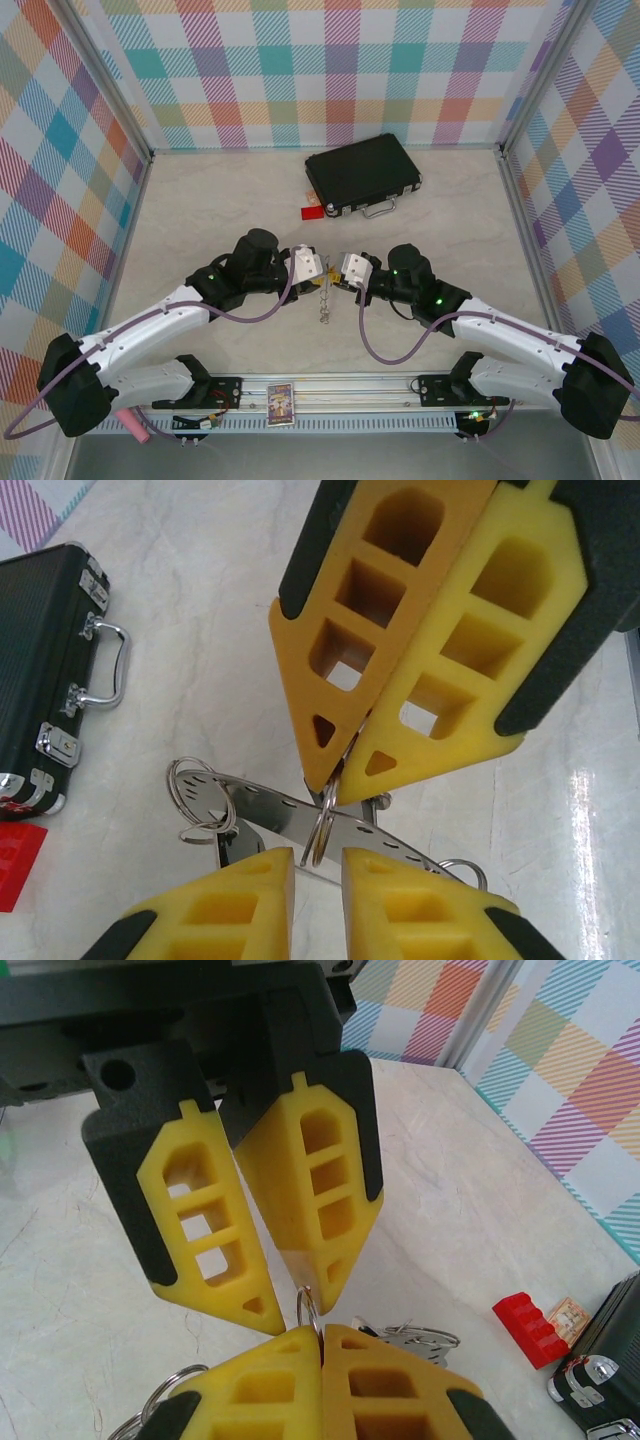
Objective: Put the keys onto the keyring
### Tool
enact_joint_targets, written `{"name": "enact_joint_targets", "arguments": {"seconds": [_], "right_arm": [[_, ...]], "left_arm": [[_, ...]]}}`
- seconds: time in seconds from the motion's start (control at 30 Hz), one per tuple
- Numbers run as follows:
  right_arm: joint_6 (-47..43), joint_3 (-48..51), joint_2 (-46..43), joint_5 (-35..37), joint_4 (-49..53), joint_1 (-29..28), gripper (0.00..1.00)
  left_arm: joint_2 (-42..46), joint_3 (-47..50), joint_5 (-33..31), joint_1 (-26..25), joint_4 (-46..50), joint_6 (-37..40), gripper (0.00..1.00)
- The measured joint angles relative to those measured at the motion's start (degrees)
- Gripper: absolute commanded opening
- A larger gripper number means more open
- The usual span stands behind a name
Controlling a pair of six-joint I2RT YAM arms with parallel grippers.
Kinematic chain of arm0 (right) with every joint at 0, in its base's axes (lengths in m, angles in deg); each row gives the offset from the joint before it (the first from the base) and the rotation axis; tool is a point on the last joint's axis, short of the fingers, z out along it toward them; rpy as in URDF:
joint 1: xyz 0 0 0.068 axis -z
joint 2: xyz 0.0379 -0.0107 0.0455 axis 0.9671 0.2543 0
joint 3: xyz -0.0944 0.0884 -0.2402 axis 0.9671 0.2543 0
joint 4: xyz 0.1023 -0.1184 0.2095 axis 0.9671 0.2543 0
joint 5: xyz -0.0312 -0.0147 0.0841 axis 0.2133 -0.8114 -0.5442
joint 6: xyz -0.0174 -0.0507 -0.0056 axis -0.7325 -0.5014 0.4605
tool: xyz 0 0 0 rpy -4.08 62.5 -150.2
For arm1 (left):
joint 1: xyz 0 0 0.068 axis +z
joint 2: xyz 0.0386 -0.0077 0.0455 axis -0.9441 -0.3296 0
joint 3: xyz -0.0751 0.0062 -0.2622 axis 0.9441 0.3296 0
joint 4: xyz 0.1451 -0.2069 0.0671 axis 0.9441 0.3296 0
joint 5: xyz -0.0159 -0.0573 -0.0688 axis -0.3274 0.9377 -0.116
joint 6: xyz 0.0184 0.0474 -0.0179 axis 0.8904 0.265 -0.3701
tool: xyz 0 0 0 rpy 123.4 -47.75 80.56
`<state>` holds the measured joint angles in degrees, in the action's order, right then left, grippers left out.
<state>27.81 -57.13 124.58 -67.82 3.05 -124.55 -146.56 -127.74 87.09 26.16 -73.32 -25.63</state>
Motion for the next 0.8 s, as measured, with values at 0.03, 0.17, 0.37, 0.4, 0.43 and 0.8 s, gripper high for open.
{"name": "enact_joint_targets", "arguments": {"seconds": [0.03,0.17,0.37,0.4,0.43,0.8], "right_arm": [[0.00,0.07,0.00,0.02,-0.11,-0.04,0.00],[-0.15,0.50,0.07,0.04,-0.37,-0.22,0.00],[-0.13,0.57,0.11,0.44,-0.76,-0.26,0.00],[-0.13,0.57,0.11,0.44,-0.87,-0.26,0.00],[-0.13,0.57,0.11,0.42,-0.98,-0.26,0.00],[-0.13,0.59,0.39,0.17,-1.22,-0.26,0.00]], "left_arm": [[-0.11,0.00,0.00,0.00,-0.02,0.00,0.19],[-0.15,0.00,-0.04,0.00,-0.94,-0.09,0.17],[-0.07,0.00,0.04,0.00,-1.79,-0.46,0.16],[-0.04,0.00,0.07,0.00,-1.77,-0.48,0.16],[-0.04,0.00,0.20,0.00,-1.79,-0.48,0.16],[-0.04,-0.26,1.01,0.00,-1.77,-0.50,0.12]]}}
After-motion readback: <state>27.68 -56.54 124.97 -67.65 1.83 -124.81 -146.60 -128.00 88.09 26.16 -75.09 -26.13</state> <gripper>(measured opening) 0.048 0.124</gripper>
